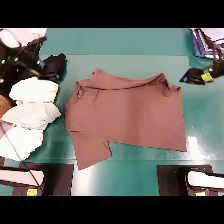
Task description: Fold the shirts.
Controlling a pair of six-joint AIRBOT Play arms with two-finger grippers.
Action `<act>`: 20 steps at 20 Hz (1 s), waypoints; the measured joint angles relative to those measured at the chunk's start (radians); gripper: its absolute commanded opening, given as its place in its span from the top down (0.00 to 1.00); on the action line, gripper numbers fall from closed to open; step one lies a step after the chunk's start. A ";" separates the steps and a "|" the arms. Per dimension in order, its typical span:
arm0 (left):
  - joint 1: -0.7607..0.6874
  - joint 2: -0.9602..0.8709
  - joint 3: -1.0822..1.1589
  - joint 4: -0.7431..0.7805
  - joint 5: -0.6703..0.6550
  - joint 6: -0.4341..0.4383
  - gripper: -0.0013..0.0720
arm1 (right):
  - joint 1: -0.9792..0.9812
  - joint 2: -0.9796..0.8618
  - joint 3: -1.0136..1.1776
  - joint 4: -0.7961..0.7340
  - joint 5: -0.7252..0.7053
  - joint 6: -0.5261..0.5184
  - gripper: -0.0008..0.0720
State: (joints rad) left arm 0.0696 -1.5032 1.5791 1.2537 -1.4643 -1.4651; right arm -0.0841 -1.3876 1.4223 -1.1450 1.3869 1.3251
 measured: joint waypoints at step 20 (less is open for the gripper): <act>0.018 0.444 -1.056 -0.315 0.379 0.100 0.95 | -0.142 0.490 -0.492 0.020 0.052 -0.003 0.37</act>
State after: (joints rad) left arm 0.0872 -1.0592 0.5232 0.9386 -1.0851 -1.3655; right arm -0.2256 -0.8978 0.9306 -1.1252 1.4387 1.3224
